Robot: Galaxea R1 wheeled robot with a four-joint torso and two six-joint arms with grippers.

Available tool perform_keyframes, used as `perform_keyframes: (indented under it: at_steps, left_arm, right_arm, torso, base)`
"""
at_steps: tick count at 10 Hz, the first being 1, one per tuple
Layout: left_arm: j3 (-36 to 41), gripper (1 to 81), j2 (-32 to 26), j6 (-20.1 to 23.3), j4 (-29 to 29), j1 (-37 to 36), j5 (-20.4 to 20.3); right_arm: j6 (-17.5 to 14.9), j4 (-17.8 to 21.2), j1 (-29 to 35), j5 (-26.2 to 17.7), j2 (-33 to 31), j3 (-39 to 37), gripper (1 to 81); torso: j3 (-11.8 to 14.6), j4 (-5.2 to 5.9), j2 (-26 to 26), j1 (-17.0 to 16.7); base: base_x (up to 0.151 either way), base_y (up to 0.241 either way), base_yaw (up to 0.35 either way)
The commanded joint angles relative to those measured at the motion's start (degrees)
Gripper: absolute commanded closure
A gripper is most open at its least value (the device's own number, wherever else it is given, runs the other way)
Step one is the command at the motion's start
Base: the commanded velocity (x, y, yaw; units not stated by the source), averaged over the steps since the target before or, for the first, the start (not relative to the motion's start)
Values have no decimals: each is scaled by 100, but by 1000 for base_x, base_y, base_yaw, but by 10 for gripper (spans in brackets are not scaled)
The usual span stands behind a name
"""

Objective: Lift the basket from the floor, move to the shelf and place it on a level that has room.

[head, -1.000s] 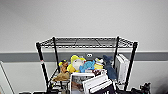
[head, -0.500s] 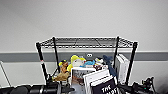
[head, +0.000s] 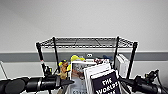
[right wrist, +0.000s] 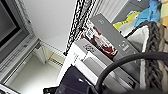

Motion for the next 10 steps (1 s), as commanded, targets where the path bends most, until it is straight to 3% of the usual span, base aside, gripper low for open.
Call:
perform_keyframes:
  at_steps: [1,10]
  left_arm:
    - [293,811,-64,-271,-5,-1163,-279]
    - [276,811,-64,-1140,-22,-2358,-113]
  right_arm:
    - [1,333,1159,107,-16,466,811]
    - [10,1254,2388,-103,-77,571,811]
  torso:
    - [0,0,0,0]
    - [0,0,0,0]
  base:
    - [0,0,0]
    - [0,0,0]
